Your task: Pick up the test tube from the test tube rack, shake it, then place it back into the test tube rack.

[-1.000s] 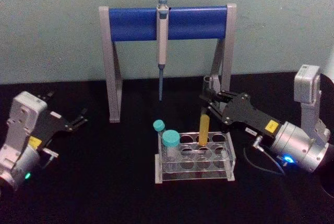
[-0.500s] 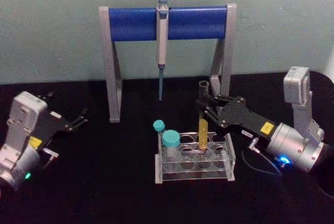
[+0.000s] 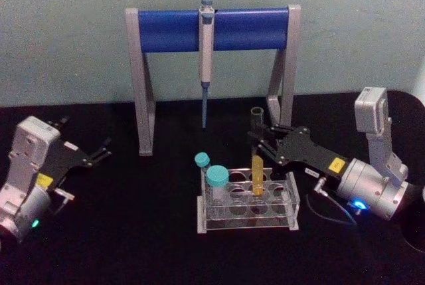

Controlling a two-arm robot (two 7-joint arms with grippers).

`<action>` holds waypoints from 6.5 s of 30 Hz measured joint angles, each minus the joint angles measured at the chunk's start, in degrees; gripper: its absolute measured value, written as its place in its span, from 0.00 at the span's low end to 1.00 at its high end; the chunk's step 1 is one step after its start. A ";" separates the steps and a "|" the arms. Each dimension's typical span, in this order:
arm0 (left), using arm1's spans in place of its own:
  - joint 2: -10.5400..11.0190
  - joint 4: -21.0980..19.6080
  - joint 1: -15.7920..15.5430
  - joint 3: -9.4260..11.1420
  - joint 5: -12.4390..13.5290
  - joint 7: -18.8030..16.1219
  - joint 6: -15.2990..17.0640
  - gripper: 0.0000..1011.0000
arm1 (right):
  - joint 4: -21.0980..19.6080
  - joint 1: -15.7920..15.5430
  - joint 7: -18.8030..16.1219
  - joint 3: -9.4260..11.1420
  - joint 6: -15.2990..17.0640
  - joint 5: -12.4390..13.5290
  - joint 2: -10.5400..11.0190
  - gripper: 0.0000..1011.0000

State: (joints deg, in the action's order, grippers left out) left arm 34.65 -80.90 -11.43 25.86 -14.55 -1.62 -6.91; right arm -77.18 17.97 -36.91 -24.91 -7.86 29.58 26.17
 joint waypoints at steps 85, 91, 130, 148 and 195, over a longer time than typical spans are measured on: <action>0.00 0.00 0.00 0.00 0.00 0.00 0.00 0.99 | 2.16 0.88 0.40 -1.01 1.78 -1.04 -0.32 0.99; 0.00 0.00 0.00 0.00 0.00 0.00 0.00 0.99 | 2.16 0.88 0.41 -1.01 1.77 -1.05 -0.32 0.99; 0.00 0.00 0.00 0.00 0.00 0.00 0.00 0.99 | -9.87 -9.89 31.02 9.06 11.69 -14.80 -3.65 0.99; 0.00 0.00 0.00 0.00 0.00 0.00 0.00 0.99 | -8.30 -9.33 30.15 9.10 13.59 -15.06 -4.26 0.99; 0.00 0.00 0.00 0.00 0.00 0.00 0.00 0.99 | -8.54 -9.33 29.99 8.99 13.09 -14.81 -4.09 0.99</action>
State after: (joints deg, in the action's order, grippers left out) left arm 34.65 -80.90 -11.43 25.86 -14.55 -1.62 -6.91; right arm -85.72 8.64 -6.93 -15.91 5.23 14.77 22.09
